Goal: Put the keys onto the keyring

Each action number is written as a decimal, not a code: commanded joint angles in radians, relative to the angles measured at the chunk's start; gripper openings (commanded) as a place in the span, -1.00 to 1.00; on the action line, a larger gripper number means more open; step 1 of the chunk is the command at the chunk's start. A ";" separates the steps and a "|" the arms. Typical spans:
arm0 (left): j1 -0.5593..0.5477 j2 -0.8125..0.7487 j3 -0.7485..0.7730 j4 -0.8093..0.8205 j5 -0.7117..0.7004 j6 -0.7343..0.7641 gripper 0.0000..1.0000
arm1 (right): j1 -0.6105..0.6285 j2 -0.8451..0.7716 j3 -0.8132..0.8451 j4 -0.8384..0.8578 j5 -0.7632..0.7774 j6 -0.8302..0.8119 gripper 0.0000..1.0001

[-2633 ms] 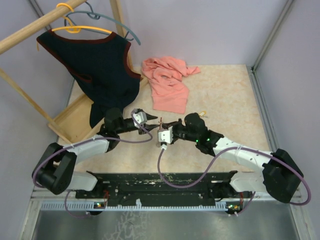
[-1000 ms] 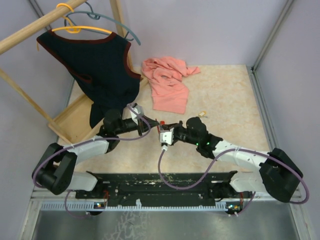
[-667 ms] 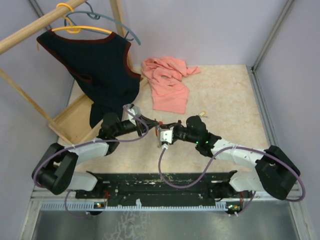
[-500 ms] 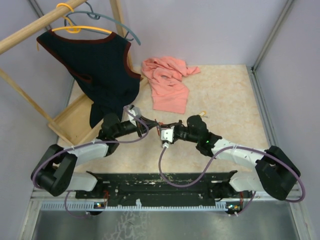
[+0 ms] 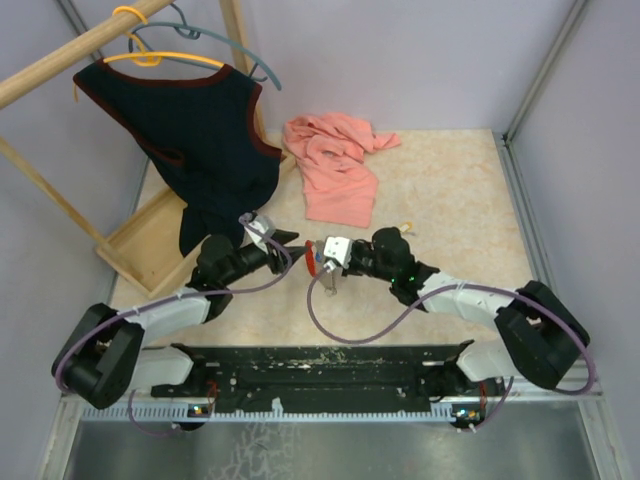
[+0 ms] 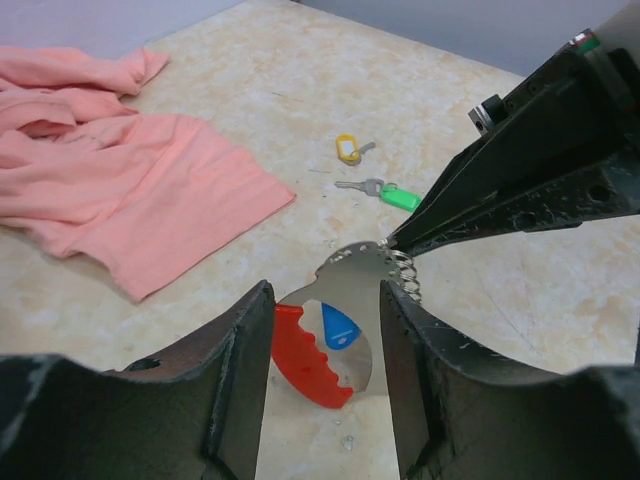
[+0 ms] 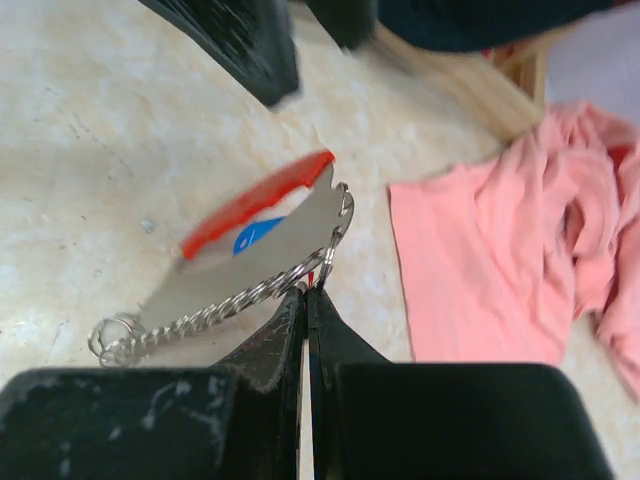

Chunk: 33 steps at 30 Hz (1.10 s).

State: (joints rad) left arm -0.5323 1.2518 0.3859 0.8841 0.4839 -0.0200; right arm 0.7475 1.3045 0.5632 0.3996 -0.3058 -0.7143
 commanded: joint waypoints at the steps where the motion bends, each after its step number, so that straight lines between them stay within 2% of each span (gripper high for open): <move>1: 0.002 -0.032 -0.023 -0.010 -0.117 -0.018 0.06 | -0.045 0.033 0.001 0.090 0.095 0.247 -1.00; 8: 0.008 -0.052 -0.018 -0.074 -0.269 -0.160 0.22 | -0.122 0.068 0.008 0.040 0.148 0.585 -1.00; 14: 0.019 -0.114 -0.033 -0.193 -0.422 -0.256 0.35 | -0.131 0.157 0.029 -0.011 0.198 0.727 -1.00; 15: 0.020 -0.135 -0.050 -0.203 -0.454 -0.287 0.41 | -0.137 0.161 0.027 -0.009 0.210 0.752 -0.96; 17: 0.020 -0.186 -0.081 -0.231 -0.496 -0.319 0.84 | -0.157 0.158 0.018 -0.006 0.218 0.799 -0.79; 18: 0.019 -0.216 -0.092 -0.256 -0.521 -0.331 0.99 | -0.164 0.151 0.010 -0.007 0.230 0.816 -0.69; 19: 0.020 -0.246 -0.102 -0.280 -0.547 -0.339 1.00 | -0.168 0.137 0.001 -0.007 0.246 0.823 -0.59; 22: 0.020 -0.338 -0.131 -0.341 -0.610 -0.331 1.00 | -0.172 0.069 -0.039 -0.005 0.314 0.837 -0.35; 24: 0.020 -0.401 -0.147 -0.386 -0.665 -0.344 1.00 | -0.175 0.000 -0.064 -0.024 0.359 0.847 -0.09; 25: 0.019 -0.431 -0.154 -0.411 -0.691 -0.347 1.00 | -0.177 -0.036 -0.073 -0.043 0.377 0.851 -0.04; 29: 0.020 -0.517 -0.160 -0.508 -0.782 -0.328 1.00 | -0.180 -0.220 -0.134 -0.090 0.489 0.851 0.00; 33: 0.018 -0.585 -0.176 -0.548 -0.815 -0.319 1.00 | -0.181 -0.431 -0.226 -0.079 0.610 0.822 0.08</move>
State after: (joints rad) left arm -0.5186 0.7231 0.2363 0.4141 -0.2459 -0.3428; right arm 0.5724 1.0332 0.3965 0.2947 0.1486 0.1158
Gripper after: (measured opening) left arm 0.998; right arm 0.526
